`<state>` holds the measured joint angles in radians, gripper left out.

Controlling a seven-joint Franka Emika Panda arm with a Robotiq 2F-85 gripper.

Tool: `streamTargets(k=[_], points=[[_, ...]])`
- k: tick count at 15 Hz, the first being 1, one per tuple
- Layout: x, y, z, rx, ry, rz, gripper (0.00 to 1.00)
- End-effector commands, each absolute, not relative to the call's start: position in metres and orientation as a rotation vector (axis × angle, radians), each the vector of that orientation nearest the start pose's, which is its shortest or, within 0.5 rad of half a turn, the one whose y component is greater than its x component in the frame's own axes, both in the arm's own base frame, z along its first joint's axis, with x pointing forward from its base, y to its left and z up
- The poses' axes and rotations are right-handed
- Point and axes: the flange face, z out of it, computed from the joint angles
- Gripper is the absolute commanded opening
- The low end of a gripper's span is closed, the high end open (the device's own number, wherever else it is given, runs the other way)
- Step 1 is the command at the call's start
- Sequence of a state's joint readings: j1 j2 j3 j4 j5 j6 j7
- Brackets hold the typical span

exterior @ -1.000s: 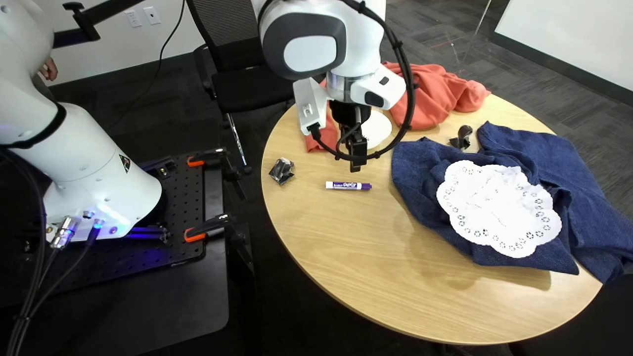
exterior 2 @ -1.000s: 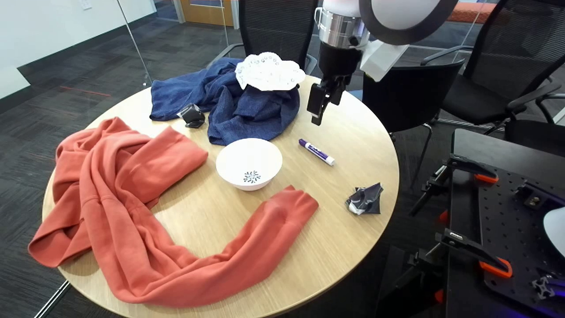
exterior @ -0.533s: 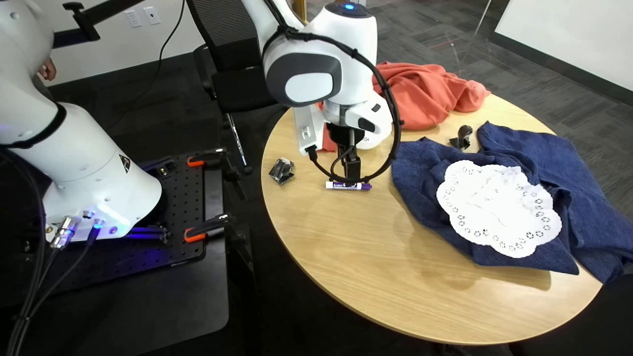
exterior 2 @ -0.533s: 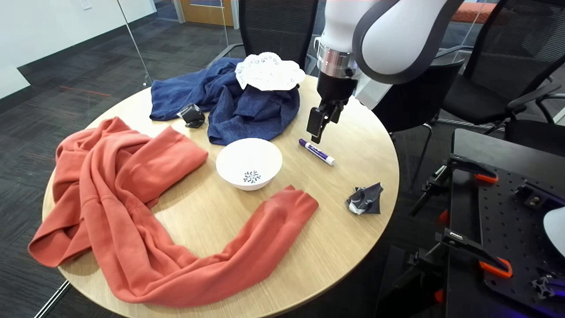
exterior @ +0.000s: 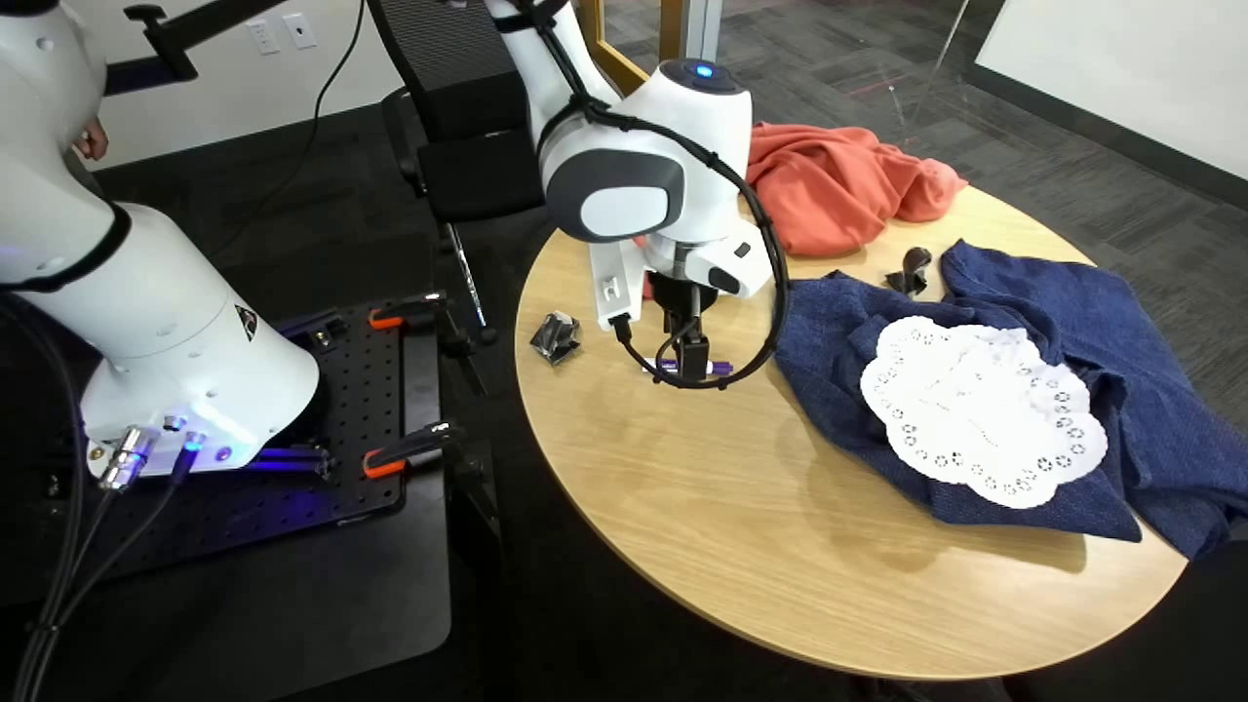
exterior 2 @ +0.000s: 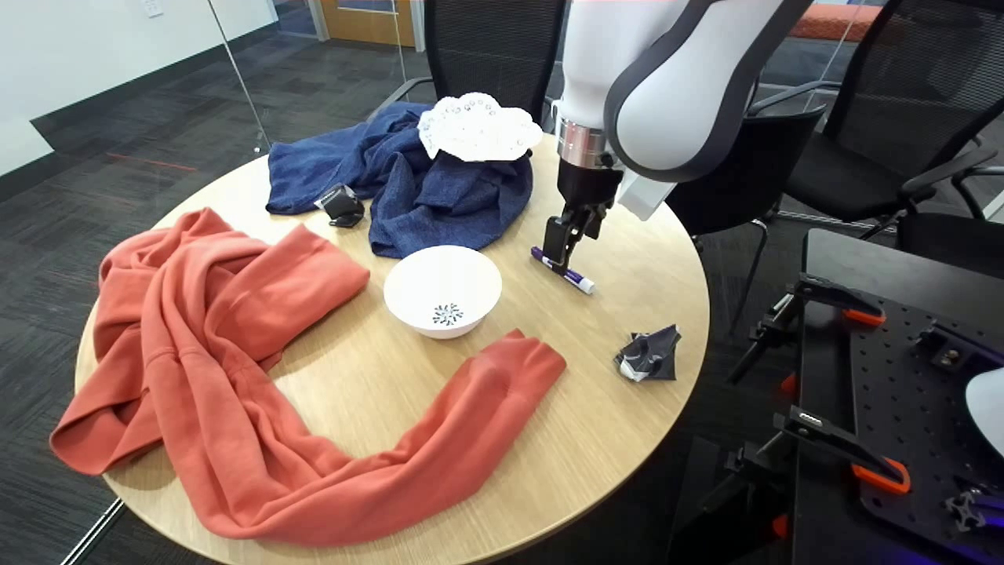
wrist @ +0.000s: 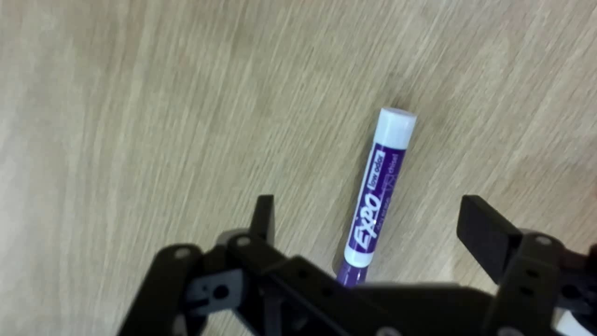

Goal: Put he marker in the bowl

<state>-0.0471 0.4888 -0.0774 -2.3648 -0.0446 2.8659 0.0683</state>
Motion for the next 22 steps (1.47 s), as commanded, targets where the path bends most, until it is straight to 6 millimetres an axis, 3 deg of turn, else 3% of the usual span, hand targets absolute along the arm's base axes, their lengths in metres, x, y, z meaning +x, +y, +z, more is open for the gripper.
streamTargets(k=[1,5,6,7,16,17,19,22], points=[[0.504,-0.066,0.111,-3.178,0.268,-0.023,1.0],[0.51,-0.067,0.102,-3.183,0.268,-0.019,1.0],[0.511,-0.067,0.1,-3.183,0.268,-0.022,0.75],[0.512,-0.067,0.099,-3.184,0.266,-0.023,0.74],[0.515,-0.068,0.095,-3.184,0.27,-0.023,0.05],[0.515,-0.066,0.097,-3.185,0.267,-0.021,0.01],[0.513,-0.061,0.108,-3.183,0.261,-0.03,0.05],[0.51,-0.049,0.14,-3.185,0.222,-0.077,0.05]])
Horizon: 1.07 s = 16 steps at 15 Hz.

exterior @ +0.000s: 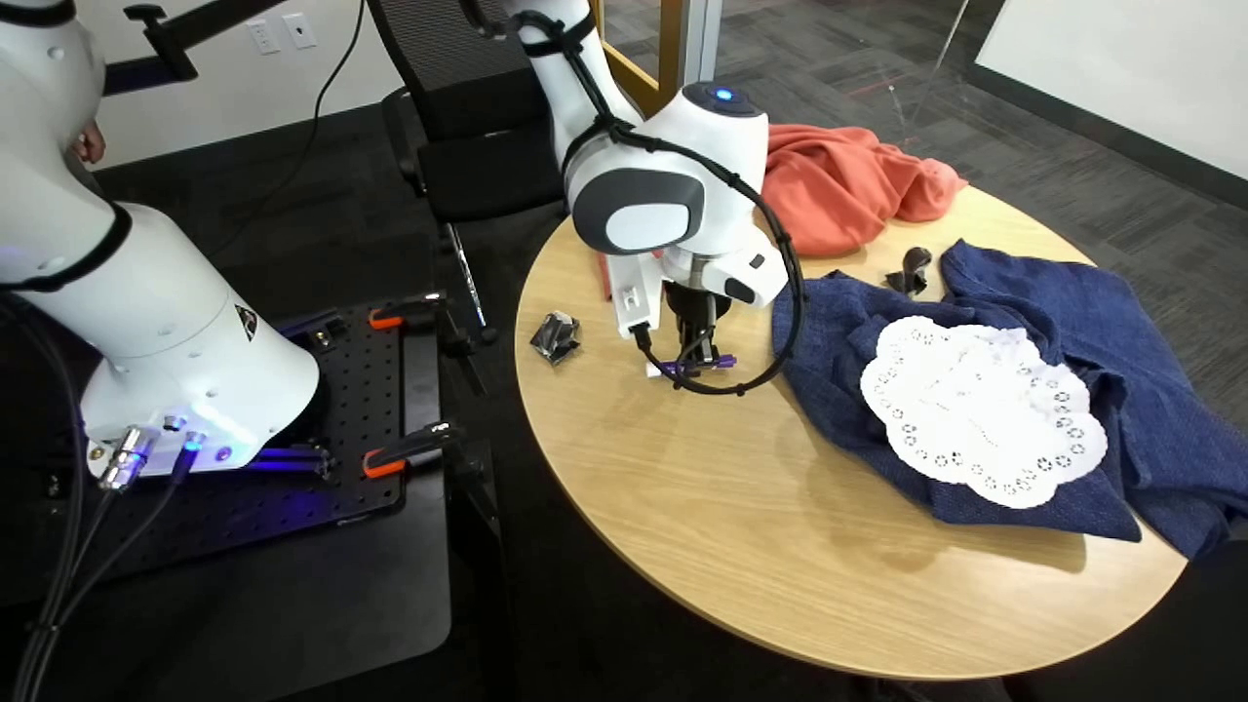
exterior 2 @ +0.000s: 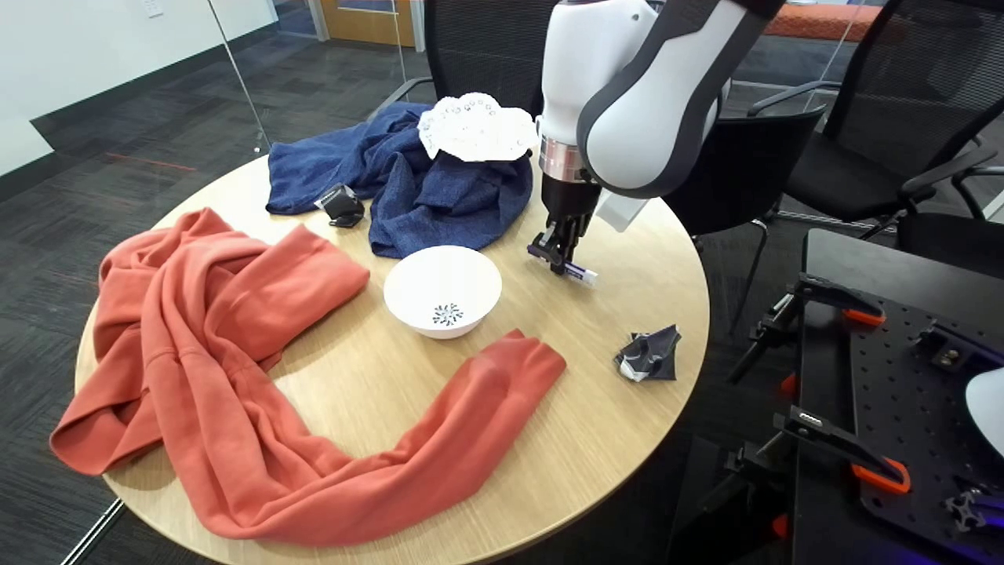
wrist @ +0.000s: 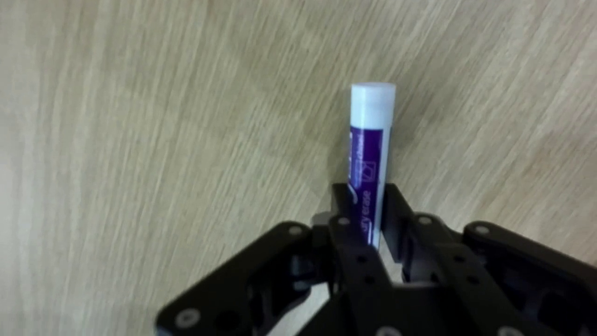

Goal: Put he marker in the bowl

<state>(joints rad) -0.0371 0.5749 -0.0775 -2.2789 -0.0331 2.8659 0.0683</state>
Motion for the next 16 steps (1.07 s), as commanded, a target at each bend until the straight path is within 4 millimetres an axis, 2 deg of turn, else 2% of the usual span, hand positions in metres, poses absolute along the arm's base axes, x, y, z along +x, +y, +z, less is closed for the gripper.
streamTargets(k=[1,6,9,12,16], points=[[0.51,-0.044,0.153,-3.189,0.2,-0.105,0.05],[0.512,-0.011,0.218,-3.195,0.031,-0.271,0.05],[0.52,0.013,0.242,-3.18,-0.082,-0.349,0.05],[0.528,0.037,0.248,-3.143,-0.166,-0.398,0.05],[0.536,0.063,0.24,-3.089,-0.221,-0.476,0.05]])
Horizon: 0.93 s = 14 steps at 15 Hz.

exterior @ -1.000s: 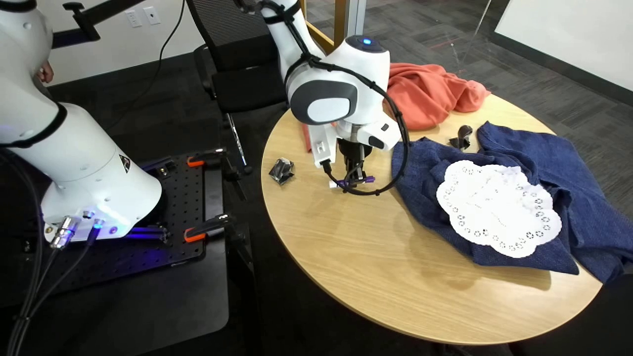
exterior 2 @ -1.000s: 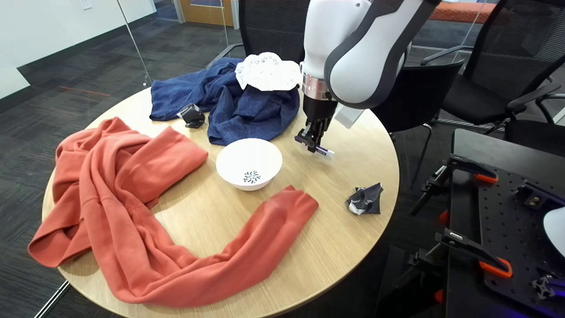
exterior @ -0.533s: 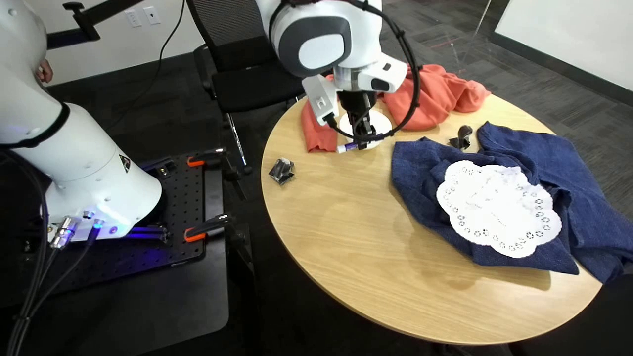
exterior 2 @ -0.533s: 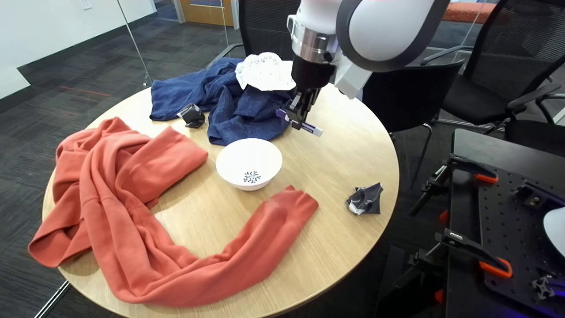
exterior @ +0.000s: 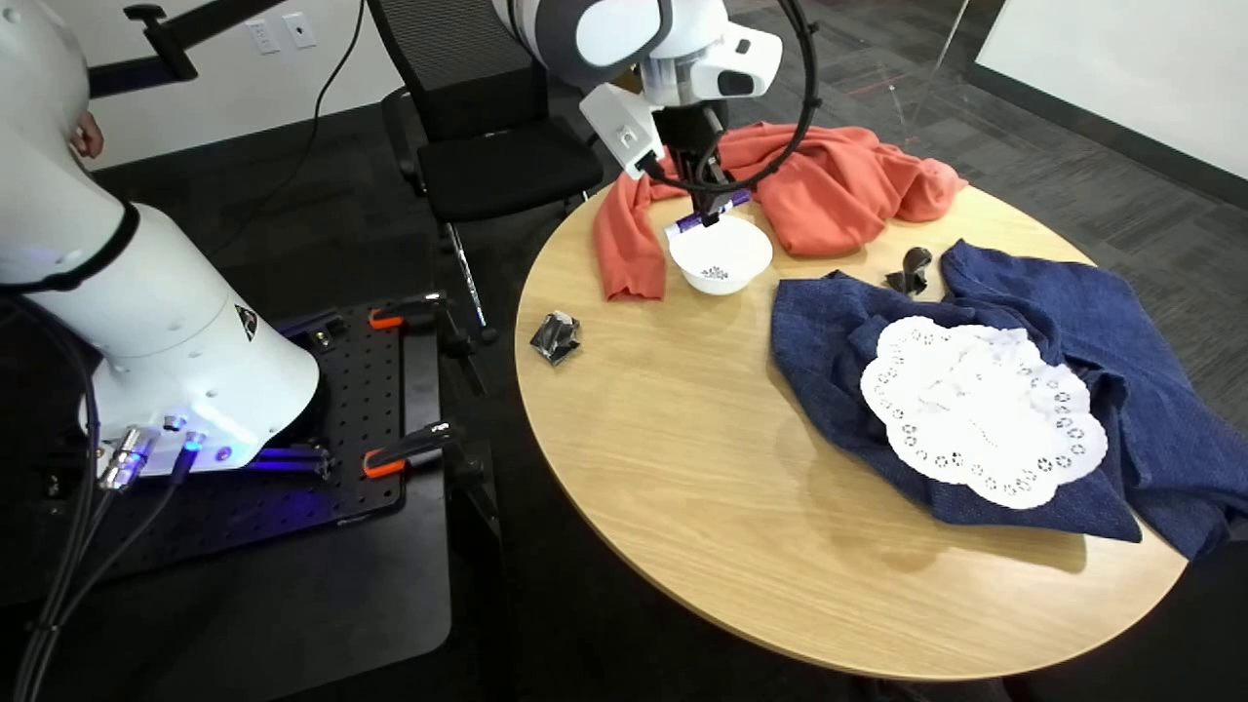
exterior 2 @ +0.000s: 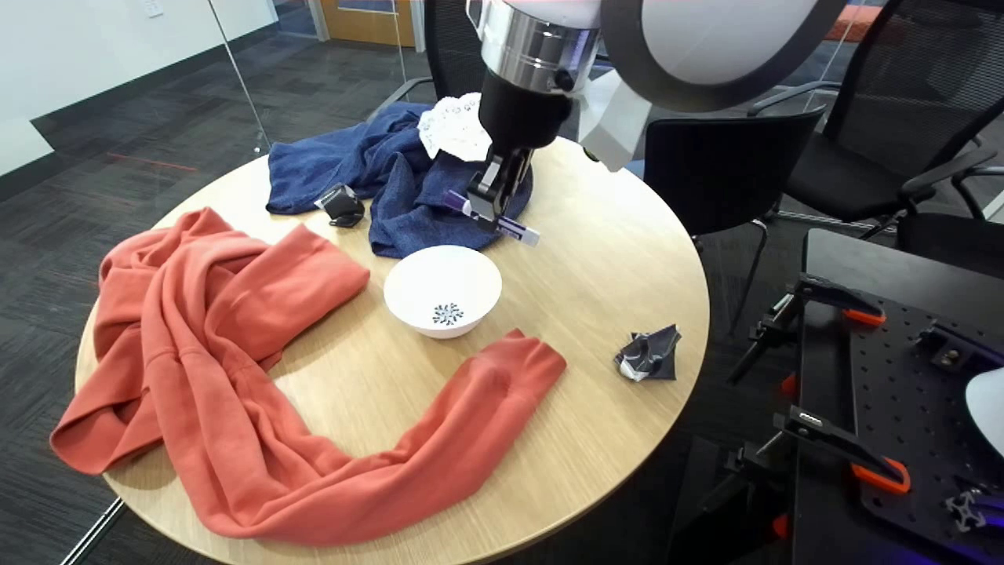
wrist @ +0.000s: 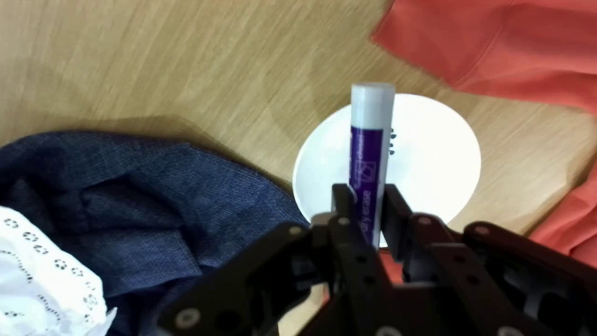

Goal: Put he marker in the bowl

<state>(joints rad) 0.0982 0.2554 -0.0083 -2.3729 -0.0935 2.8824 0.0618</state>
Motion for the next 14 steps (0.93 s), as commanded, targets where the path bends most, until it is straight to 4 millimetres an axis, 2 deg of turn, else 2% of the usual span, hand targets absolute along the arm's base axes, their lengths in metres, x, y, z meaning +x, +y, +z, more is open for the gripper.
streamTargets(k=[1,3,7,14], points=[[0.538,0.068,0.238,-3.077,-0.231,-0.504,0.05],[0.541,0.074,0.234,-3.057,-0.25,-0.579,0.05],[0.553,0.073,0.216,-3.053,-0.267,-0.674,0.05],[0.577,0.067,0.189,-3.079,-0.28,-0.726,0.05]])
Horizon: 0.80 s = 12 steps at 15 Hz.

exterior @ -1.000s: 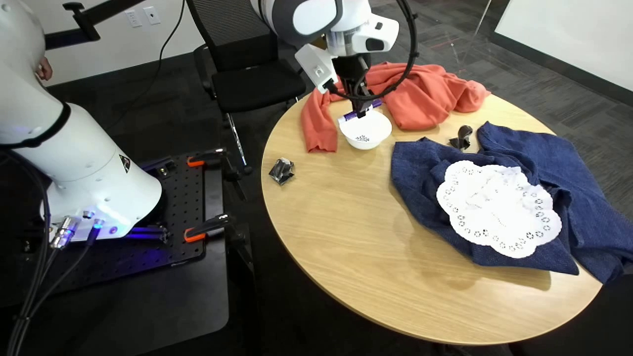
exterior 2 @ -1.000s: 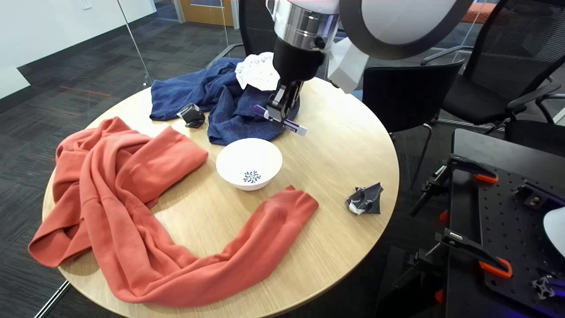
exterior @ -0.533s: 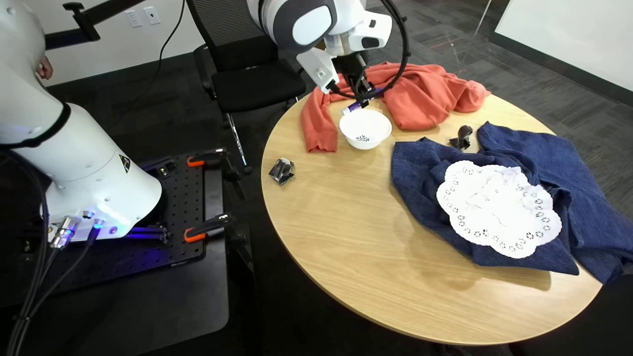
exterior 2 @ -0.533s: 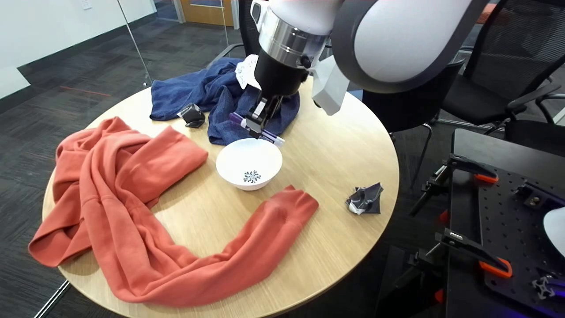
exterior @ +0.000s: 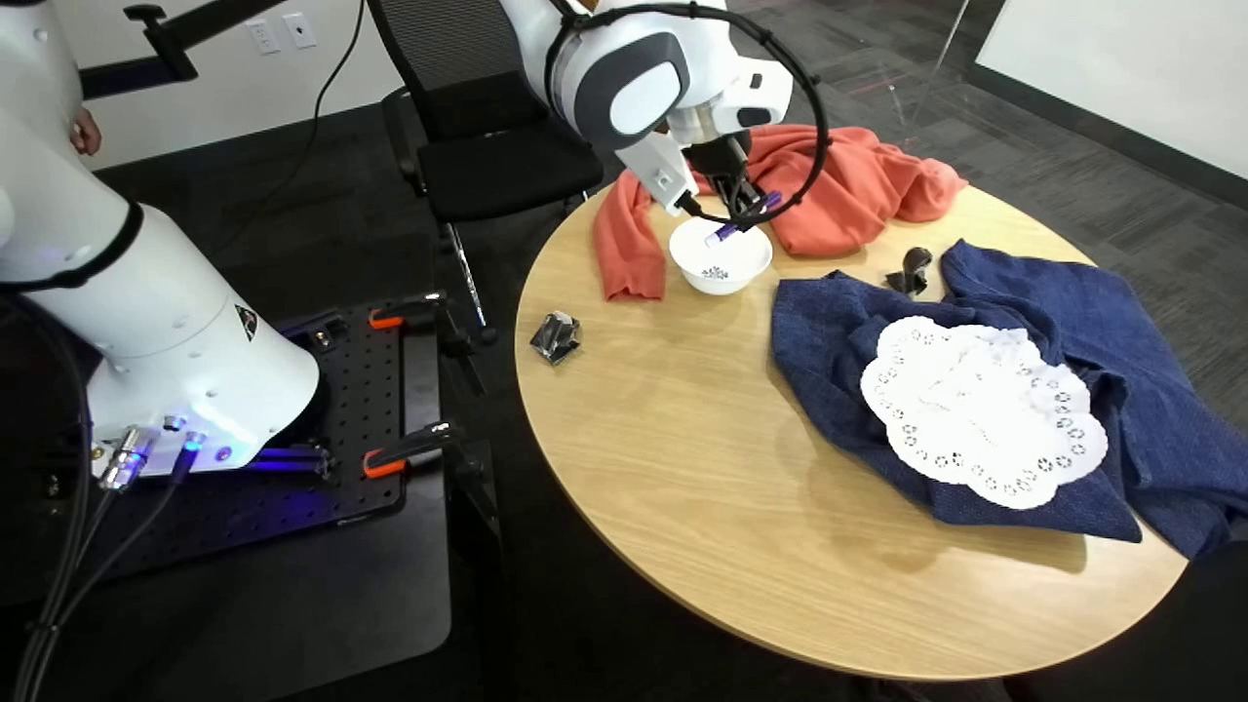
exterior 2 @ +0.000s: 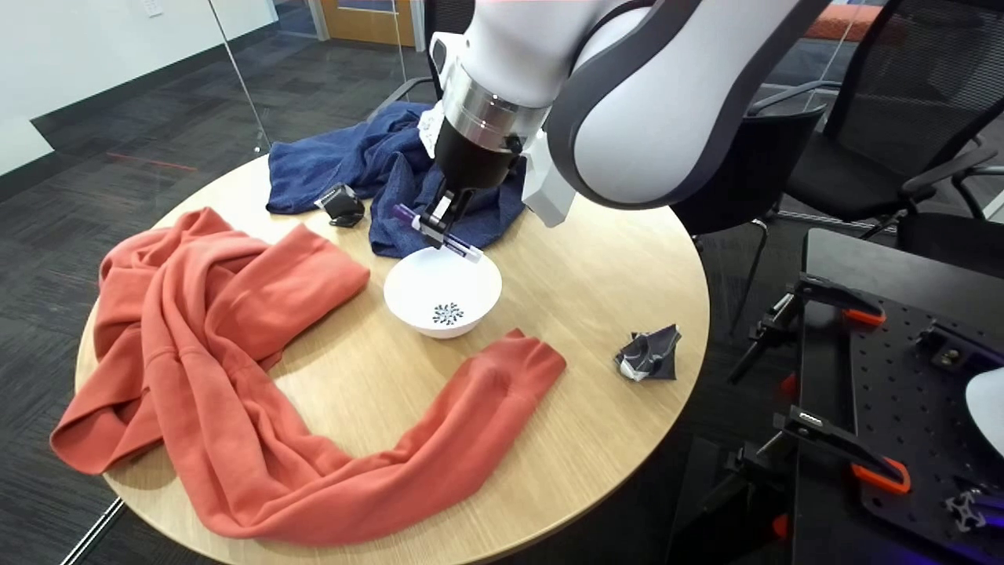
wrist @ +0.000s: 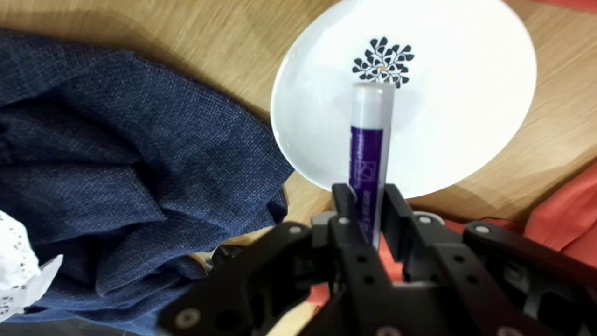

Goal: Put he marker in the bowl

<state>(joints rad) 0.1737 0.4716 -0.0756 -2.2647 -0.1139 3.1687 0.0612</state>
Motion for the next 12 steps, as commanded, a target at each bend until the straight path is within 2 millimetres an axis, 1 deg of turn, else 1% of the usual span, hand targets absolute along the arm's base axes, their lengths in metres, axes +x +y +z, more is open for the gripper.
streamTargets(k=[1,6,7,8,9,10,12], points=[[0.579,0.067,0.184,-3.083,-0.282,-0.72,0.05],[0.582,0.072,0.171,-3.099,-0.302,-0.688,0.05],[0.582,0.073,0.171,-3.097,-0.305,-0.686,0.44],[0.582,0.075,0.171,-3.096,-0.308,-0.686,0.47],[0.581,0.076,0.172,-3.092,-0.311,-0.688,0.52],[0.581,0.077,0.174,-3.09,-0.312,-0.694,0.61],[0.58,0.078,0.18,-3.082,-0.305,-0.711,0.74]])
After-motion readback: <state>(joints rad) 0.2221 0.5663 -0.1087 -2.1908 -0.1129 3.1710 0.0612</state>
